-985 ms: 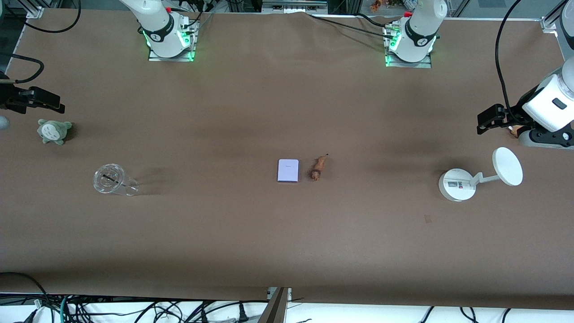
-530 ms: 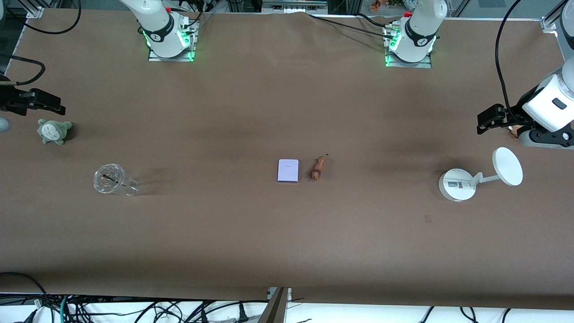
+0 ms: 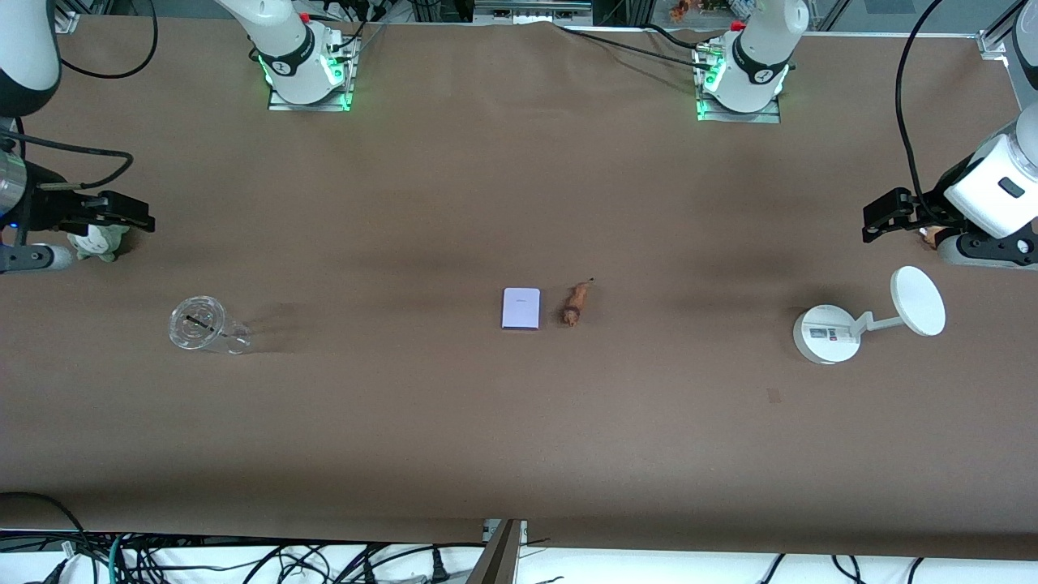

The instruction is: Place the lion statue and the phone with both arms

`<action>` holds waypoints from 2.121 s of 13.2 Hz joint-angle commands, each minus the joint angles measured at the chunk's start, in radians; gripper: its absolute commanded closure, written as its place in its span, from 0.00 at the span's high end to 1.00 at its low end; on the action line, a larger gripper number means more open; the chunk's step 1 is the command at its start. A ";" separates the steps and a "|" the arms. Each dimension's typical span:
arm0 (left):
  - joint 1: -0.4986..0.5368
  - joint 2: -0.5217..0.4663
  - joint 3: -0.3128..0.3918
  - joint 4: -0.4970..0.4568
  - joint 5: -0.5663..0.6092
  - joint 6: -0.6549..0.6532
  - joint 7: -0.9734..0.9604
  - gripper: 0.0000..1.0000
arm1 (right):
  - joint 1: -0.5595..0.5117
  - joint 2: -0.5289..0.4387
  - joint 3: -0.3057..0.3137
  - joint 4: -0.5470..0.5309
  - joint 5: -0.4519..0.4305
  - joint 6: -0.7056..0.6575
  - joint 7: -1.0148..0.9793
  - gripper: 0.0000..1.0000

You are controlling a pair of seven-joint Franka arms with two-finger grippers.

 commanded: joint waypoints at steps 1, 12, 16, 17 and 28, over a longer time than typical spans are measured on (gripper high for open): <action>0.002 -0.011 -0.005 0.005 0.021 -0.015 0.006 1.00 | -0.004 0.030 0.000 0.026 0.018 -0.008 -0.002 1.00; 0.002 -0.011 -0.005 0.007 0.021 -0.015 0.006 1.00 | 0.028 0.046 0.000 0.026 0.018 -0.007 0.017 1.00; 0.002 -0.011 -0.005 0.007 0.020 -0.015 0.006 1.00 | 0.056 0.047 0.000 0.026 0.019 0.015 0.017 1.00; 0.002 -0.011 -0.005 0.007 0.021 -0.015 0.009 1.00 | 0.065 0.047 0.000 0.025 0.018 0.024 0.017 1.00; 0.005 0.033 -0.011 0.002 0.020 -0.014 0.005 1.00 | 0.192 0.109 0.000 0.026 0.055 0.134 0.202 1.00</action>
